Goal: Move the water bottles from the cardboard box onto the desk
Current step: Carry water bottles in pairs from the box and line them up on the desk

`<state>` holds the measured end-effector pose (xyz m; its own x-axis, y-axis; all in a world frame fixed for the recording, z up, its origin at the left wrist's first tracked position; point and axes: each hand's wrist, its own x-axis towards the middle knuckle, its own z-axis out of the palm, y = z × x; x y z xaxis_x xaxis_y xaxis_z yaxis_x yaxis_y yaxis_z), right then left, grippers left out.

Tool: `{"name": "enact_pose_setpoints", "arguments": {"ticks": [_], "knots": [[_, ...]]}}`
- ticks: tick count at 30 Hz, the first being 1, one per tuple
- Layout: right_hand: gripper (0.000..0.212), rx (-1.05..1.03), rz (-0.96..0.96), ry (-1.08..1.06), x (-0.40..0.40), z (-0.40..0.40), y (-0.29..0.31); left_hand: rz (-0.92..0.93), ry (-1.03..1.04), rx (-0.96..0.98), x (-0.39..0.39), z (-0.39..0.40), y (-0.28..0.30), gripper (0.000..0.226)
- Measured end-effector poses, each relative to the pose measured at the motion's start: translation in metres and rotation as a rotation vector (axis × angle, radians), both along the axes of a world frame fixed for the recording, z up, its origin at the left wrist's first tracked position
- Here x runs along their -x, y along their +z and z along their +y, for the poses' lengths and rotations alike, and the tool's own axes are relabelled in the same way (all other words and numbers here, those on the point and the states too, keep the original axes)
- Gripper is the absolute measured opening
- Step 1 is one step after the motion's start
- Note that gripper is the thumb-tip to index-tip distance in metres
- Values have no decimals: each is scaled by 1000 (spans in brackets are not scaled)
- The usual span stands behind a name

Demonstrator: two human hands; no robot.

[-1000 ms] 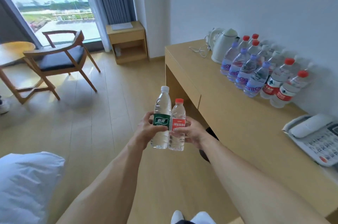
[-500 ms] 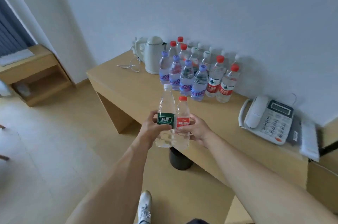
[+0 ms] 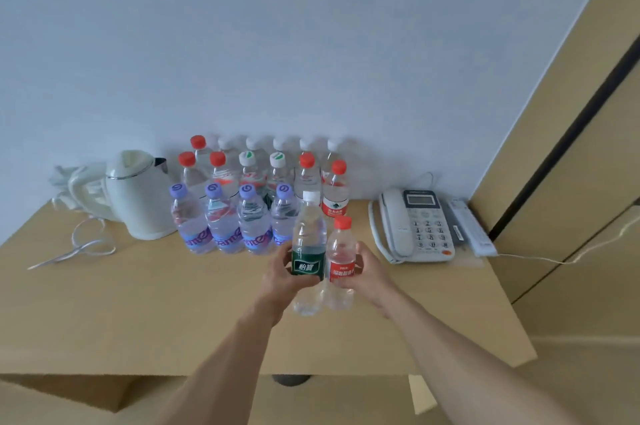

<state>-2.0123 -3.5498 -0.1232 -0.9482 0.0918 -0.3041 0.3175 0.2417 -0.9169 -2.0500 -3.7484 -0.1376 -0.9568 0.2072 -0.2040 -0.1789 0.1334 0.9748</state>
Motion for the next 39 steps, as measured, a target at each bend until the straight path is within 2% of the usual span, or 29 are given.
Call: {"name": "enact_pose_setpoints", "arguments": {"ticks": [6,16,20,23,27,30,39], "knots": [[64,-106,69,-107,8,7,-3,78,-72,88,21,16,-10,70],[56,-259,151,-72,25,17,-10,254,-63,287,23,28,-9,66],[60,-294,180,-51,30,16,-12,313,-23,378,24,31,-11,61],[56,-331,198,-34,33,17,-12,317,-23,383,27,30,-10,60],[55,-404,218,-13,34,14,-12,304,-76,387,31,24,-8,72],[58,-431,225,-1,35,14,-12,308,-101,404,34,21,-6,66],[60,-455,191,13,34,16,-8,355,-109,495,32,21,2,72]]}}
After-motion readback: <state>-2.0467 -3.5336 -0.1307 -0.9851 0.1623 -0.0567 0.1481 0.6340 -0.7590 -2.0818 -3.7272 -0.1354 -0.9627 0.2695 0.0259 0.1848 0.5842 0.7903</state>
